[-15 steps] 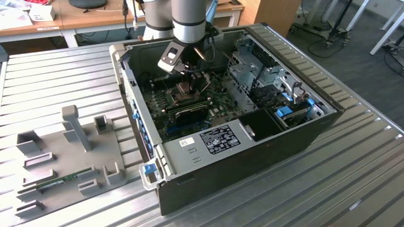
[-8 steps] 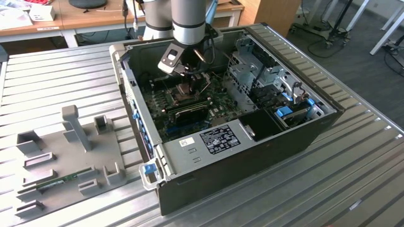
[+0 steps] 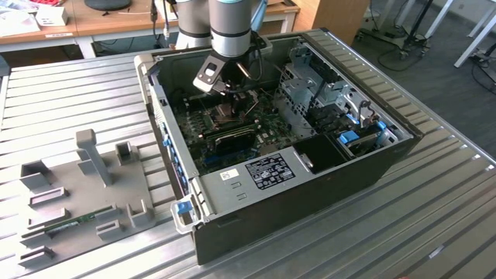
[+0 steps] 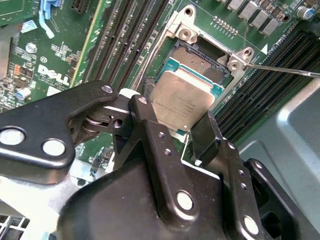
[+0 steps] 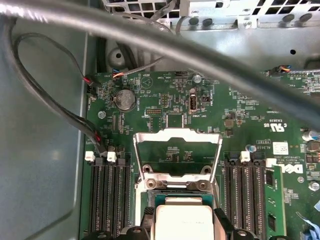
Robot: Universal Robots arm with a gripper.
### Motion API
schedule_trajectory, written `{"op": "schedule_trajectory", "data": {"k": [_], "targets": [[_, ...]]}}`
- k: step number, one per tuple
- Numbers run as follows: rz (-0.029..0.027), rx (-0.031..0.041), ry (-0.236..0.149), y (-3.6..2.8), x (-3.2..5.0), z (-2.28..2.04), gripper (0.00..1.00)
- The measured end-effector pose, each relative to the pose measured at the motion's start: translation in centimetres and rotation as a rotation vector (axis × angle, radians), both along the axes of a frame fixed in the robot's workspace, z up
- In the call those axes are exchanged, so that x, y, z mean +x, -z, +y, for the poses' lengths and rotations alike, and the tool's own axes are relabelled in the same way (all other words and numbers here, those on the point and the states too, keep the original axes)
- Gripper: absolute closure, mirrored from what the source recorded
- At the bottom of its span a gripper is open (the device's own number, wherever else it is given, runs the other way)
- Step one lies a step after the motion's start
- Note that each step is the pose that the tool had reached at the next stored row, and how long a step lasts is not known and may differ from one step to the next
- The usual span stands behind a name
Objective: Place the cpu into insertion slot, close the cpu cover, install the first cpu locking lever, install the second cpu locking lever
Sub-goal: 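Place the cpu into insertion slot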
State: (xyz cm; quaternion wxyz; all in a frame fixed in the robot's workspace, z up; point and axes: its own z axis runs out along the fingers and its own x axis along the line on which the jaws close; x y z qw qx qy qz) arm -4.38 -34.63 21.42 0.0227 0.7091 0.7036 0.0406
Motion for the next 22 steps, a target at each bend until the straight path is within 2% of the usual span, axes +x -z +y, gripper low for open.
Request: {"op": "schedule_trajectory", "data": {"k": [7, 13, 22], "targets": [[-0.0002, 0.0003, 0.0, 0.47, -0.27, 0.52, 0.46], [-0.0001, 0.0001, 0.0, 1.18, -0.36, 0.53, 0.46], [-0.0003, 0.0005, 0.0, 1.35, -0.35, 0.54, 0.46]]}}
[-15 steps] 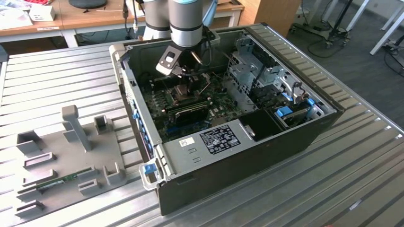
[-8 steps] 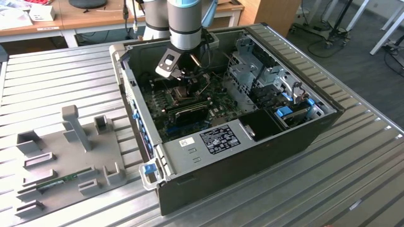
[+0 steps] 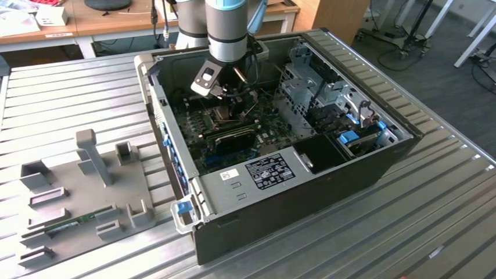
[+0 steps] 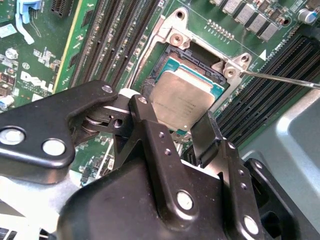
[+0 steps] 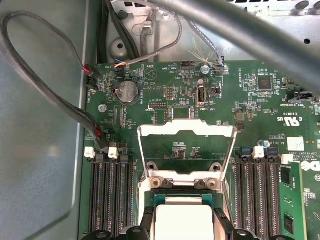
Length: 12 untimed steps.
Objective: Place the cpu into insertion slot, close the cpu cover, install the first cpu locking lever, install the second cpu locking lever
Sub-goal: 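Place the cpu into insertion slot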
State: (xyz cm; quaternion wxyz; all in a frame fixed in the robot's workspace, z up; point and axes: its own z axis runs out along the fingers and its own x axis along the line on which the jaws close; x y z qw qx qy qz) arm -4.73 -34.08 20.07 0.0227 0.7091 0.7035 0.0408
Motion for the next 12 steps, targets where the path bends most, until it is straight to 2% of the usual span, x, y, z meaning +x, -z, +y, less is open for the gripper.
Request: {"op": "schedule_trajectory", "data": {"k": [7, 9, 12], "targets": [[0.0004, -0.0008, 0.0, 0.27, -0.01, -0.01, 0.46], [0.0003, -0.0006, 0.0, 0.63, 0.0, -0.01, 0.46], [0.0002, -0.0005, 0.0, 0.66, 0.0, -0.01, 0.46]]}}
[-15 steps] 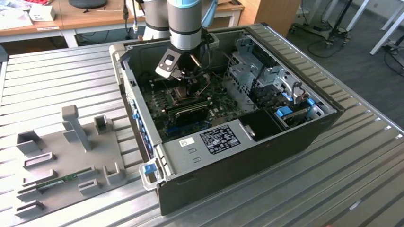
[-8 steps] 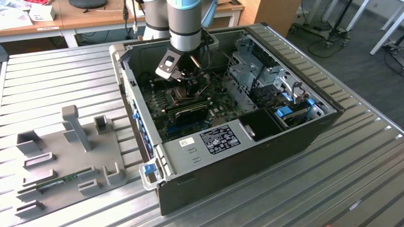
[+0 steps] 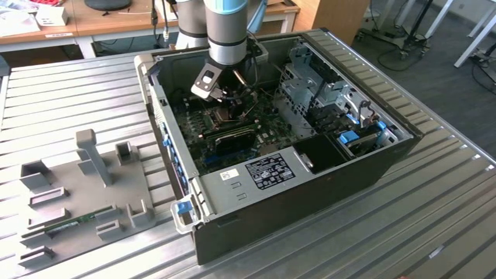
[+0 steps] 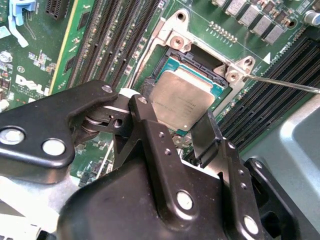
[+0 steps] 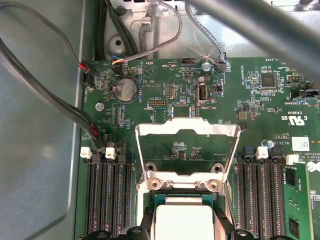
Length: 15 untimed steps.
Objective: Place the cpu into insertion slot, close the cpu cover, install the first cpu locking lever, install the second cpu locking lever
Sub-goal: 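Place the cpu into insertion slot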
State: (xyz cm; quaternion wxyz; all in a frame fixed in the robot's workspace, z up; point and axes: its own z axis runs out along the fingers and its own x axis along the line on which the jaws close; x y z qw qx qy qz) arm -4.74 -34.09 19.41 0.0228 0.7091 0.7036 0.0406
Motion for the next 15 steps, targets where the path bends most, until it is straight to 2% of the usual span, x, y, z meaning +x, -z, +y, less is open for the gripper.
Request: {"op": "schedule_trajectory", "data": {"k": [12, 15], "targets": [[0.0, -0.0001, 0.0, 0.14, 0.0, 0.0, 0.46], [-0.0004, 0.0005, 0.0, 0.0, 0.0, 0.01, 0.46]]}}
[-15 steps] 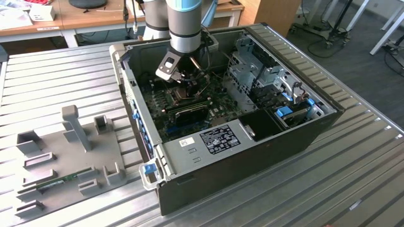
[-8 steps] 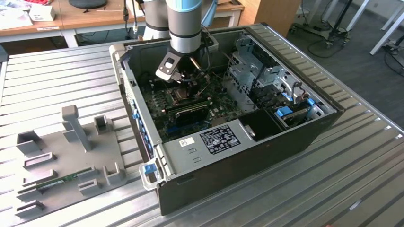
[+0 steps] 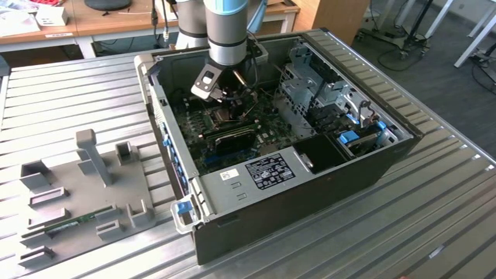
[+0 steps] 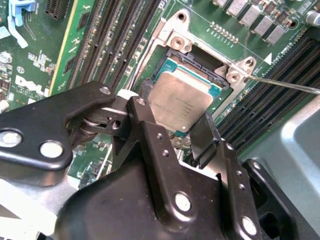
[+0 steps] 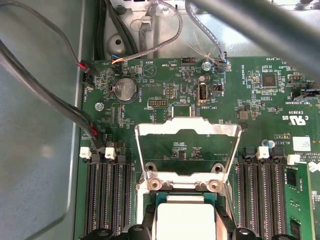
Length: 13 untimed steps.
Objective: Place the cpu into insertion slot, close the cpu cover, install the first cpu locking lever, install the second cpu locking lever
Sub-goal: 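Place the cpu into insertion slot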
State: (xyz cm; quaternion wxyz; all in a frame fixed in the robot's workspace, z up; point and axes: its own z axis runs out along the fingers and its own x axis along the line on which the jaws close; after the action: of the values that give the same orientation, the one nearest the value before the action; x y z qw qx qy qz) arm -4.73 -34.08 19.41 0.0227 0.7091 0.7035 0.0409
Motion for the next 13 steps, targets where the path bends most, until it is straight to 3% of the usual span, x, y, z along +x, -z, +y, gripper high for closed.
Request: {"op": "schedule_trajectory", "data": {"k": [13], "targets": [[0.0004, -0.0009, 0.0, -0.2, -0.01, 0.05, 0.46]]}}
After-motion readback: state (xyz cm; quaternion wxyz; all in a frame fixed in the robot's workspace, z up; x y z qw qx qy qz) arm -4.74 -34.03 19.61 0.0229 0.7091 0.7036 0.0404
